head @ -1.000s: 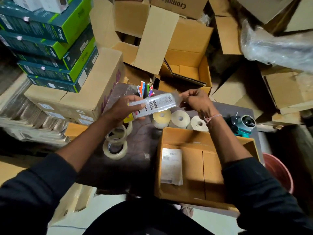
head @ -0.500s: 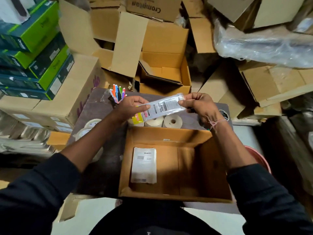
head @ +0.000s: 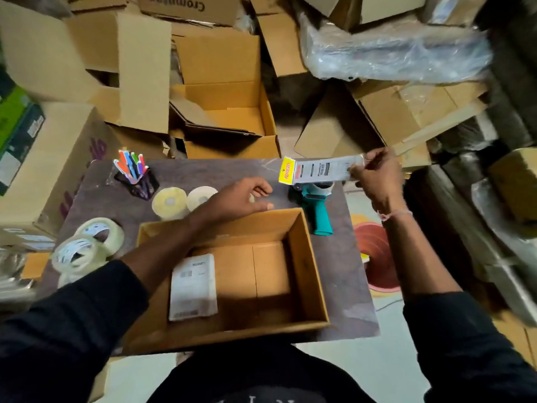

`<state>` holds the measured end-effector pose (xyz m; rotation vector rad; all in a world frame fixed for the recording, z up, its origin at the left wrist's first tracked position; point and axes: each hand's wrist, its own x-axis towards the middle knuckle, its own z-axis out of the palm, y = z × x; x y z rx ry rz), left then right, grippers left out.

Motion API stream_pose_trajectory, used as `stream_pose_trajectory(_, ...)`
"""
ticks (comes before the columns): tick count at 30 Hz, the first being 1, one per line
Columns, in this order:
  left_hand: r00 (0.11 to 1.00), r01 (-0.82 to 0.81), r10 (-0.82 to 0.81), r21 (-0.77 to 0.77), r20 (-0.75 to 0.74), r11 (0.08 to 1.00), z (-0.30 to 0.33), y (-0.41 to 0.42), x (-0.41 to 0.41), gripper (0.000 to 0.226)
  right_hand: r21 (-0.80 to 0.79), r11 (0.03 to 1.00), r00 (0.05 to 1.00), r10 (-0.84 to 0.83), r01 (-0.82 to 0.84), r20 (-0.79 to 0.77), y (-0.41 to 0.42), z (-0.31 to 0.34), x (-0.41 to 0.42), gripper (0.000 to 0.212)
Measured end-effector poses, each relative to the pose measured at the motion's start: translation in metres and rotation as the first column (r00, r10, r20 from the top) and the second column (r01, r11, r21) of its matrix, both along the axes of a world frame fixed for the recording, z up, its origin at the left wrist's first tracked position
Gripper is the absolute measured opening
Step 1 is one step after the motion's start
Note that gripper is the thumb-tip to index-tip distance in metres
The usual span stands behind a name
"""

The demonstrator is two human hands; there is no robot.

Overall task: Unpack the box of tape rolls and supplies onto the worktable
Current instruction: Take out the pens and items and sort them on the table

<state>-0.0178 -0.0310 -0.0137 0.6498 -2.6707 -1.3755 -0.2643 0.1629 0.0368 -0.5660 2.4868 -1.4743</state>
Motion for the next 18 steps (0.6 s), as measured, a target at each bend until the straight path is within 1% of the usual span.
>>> stream_pose_trajectory(1, 0.999, 0.036, -0.036, -0.008, 0.009, 0.999, -0.001, 0.008, -0.01, 0.034, 0.037, 0.999, 0.995, -0.023, 0.026, -0.1, 0.011, -0.003, -0.007, 0.03)
stream_pose_trajectory(3, 0.997, 0.079, -0.079, -0.006, 0.023, 0.997, -0.003, 0.024, -0.028, 0.031, 0.139, 0.988, 0.967, -0.028, 0.065, -0.252, 0.036, -0.009, -0.019, 0.026)
stream_pose_trajectory(5, 0.995, 0.096, -0.096, -0.002, 0.034, 0.995, -0.003, 0.038, -0.044, 0.028, 0.309, 0.94, 0.94, -0.03, 0.142, -0.341, 0.059, -0.018, -0.032, 0.019)
stream_pose_trajectory(7, 0.993, 0.106, -0.106, -0.002, 0.052, 0.994, -0.006, 0.049, -0.055, 0.027, 0.44, 0.875, 0.93, -0.029, 0.2, -0.366, 0.082, -0.035, -0.047, 0.021)
stream_pose_trajectory(10, 0.988, 0.121, -0.114, -0.06, 0.103, 0.991, -0.012, 0.057, -0.061, 0.026, 0.571, 0.794, 0.963, -0.066, 0.209, -0.261, 0.114, -0.071, -0.064, 0.026)
stream_pose_trajectory(14, 0.993, 0.078, -0.072, -0.06, 0.094, 0.995, -0.014, 0.056, -0.061, 0.022, 0.703, 0.707, 0.997, -0.055, 0.075, -0.051, 0.142, -0.113, -0.071, 0.028)
stream_pose_trajectory(15, 0.993, 0.072, -0.066, -0.059, 0.093, 0.996, -0.014, 0.056, -0.06, 0.021, 0.718, 0.695, 0.999, -0.052, 0.036, 0.0, 0.147, -0.125, -0.073, 0.032)
stream_pose_trajectory(18, 0.994, 0.055, -0.049, -0.061, 0.095, 0.997, -0.015, 0.057, -0.058, 0.024, 0.692, 0.719, 0.989, -0.048, -0.064, 0.141, 0.156, -0.148, -0.078, 0.055)
